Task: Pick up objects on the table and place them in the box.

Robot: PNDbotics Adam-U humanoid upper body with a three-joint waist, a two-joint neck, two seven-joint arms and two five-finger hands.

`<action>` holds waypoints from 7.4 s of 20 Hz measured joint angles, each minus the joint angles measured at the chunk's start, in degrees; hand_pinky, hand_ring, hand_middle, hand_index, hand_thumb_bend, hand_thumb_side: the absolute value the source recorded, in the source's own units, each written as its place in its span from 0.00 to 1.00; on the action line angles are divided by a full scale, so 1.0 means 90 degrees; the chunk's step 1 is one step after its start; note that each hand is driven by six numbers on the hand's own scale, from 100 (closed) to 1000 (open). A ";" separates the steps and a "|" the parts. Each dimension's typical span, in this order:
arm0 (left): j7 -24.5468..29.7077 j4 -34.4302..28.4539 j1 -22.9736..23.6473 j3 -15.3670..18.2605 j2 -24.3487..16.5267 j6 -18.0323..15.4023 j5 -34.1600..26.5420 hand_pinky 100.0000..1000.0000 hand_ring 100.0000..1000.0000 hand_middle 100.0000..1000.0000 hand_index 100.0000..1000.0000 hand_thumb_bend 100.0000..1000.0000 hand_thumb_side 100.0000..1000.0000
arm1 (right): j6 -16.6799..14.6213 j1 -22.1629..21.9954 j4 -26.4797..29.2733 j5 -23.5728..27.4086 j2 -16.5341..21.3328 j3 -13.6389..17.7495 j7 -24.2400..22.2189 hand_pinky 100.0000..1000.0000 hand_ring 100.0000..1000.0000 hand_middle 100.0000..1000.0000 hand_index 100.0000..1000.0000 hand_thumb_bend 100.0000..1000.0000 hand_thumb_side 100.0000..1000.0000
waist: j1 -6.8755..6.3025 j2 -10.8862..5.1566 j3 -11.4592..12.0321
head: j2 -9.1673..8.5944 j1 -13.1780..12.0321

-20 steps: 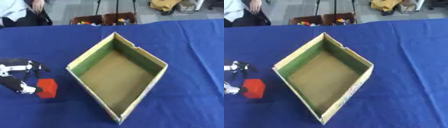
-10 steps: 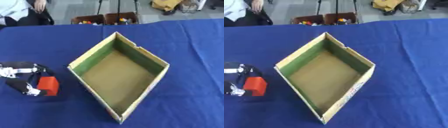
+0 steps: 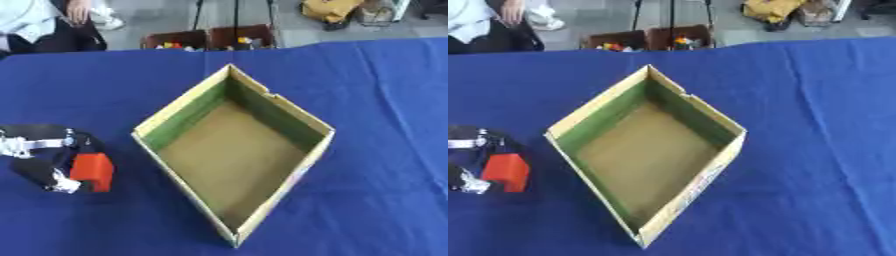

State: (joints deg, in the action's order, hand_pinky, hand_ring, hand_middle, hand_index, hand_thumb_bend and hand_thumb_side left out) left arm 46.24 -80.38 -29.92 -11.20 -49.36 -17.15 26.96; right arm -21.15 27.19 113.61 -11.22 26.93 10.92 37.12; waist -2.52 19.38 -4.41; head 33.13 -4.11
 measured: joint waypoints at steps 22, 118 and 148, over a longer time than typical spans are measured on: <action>-0.0329 -0.0497 0.0124 -0.0052 0.0058 -0.0329 0.1211 0.20 0.53 0.76 0.82 0.00 0.35 | 0.0009 -0.0001 0.0000 0.0019 -0.0052 0.0037 0.0017 0.74 0.70 0.72 0.74 0.00 0.48 | 0.0000 0.0000 0.0027 | -0.0002 0.0024; -0.1273 0.0470 -0.2220 -0.0743 0.3049 -0.1269 0.2996 0.55 0.79 0.94 1.00 0.14 0.63 | -0.0043 0.0384 0.0000 0.0305 -0.0287 -0.0076 -0.0073 0.74 0.70 0.73 0.74 0.00 0.45 | -0.0279 -0.0041 -0.0711 | -0.0274 -0.0504; -0.2267 -0.2876 -0.1248 0.0919 0.1970 0.0457 -0.0110 0.46 0.74 0.81 0.95 0.16 0.80 | -0.0022 0.0224 0.0000 0.0263 -0.0324 0.0039 0.0043 0.74 0.70 0.72 0.74 0.00 0.44 | -0.0264 -0.0047 -0.0248 | -0.0274 -0.0080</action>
State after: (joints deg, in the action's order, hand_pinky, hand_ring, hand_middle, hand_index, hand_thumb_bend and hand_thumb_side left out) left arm 25.84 -106.26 -41.15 -2.93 -31.63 -13.04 25.97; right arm -21.34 29.21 113.61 -8.85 24.01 11.27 37.51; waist -4.90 18.95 -6.64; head 30.67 -4.83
